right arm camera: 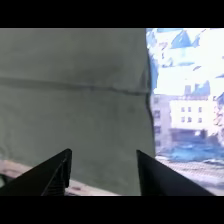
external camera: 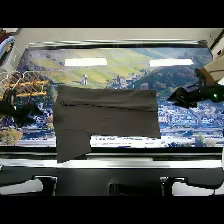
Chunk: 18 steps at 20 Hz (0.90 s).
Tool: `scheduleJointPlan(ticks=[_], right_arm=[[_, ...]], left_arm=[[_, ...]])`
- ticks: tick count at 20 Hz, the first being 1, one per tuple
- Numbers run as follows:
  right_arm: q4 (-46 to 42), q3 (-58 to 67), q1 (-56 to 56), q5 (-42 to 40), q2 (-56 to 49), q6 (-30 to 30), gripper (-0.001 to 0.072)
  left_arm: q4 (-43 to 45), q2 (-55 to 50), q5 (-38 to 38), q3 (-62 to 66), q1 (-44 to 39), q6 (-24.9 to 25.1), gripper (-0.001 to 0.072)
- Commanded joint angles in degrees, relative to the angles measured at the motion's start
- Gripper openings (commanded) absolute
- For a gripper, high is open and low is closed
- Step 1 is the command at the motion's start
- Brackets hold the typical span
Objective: Fold the clothes and pants, and hang the long-sleeved shirts on hangers.
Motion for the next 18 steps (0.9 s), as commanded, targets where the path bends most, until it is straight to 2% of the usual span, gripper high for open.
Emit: scheduleJointPlan(ticks=[1,5,11,12,13,14,15,16,17,18], right_arm=[[5.46,-6.82,-1.53,0.5,3.93,-1.53,0.0472],[10.6,-6.91,-1.27,2.51,5.11,-1.11,0.0471],[12.68,-6.93,-1.27,3.02,8.31,-0.09,0.0471],[12.74,-6.91,-1.27,2.99,9.01,-0.09,0.0472],[12.72,-6.93,-1.27,3.02,9.75,-0.11,0.0472],[12.68,-6.91,-1.29,3.02,10.54,-0.13,0.0472],[12.55,-6.91,-1.33,3.06,11.19,-0.15,0.0471],[12.04,-6.91,-1.33,3.1,11.85,-0.61,0.0464],[10.86,-6.91,-1.38,3.13,12.33,-0.83,0.0409],[10.6,-6.93,-2.16,3.02,12.48,-0.83,0.0408]], left_arm=[[-3.48,10.19,6.03,-23.41,3.74,3.15,0.066],[-5.2,11.06,9.35,-32.85,3.5,6.16,0.0659],[-7.61,10.88,12.28,-34.05,-0.46,8.28,0.0656],[-7.74,10.8,12.35,-34.03,-1.97,8.31,0.0634],[-7.69,10.69,12.37,-34.05,-3.48,8.31,0.05],[-7.72,10.71,12.5,-34.03,-4.42,8.31,0.0315],[-7.72,10.71,12.46,-34.03,-4.7,8.33,0.0045],[-7.74,10.75,12.39,-34.03,-4.68,8.39,0.0019],[-7.74,10.75,12.15,-34.03,-4.63,8.37,0.0019],[-7.74,10.75,11.8,-34.03,-4.63,8.37,0.0019]])
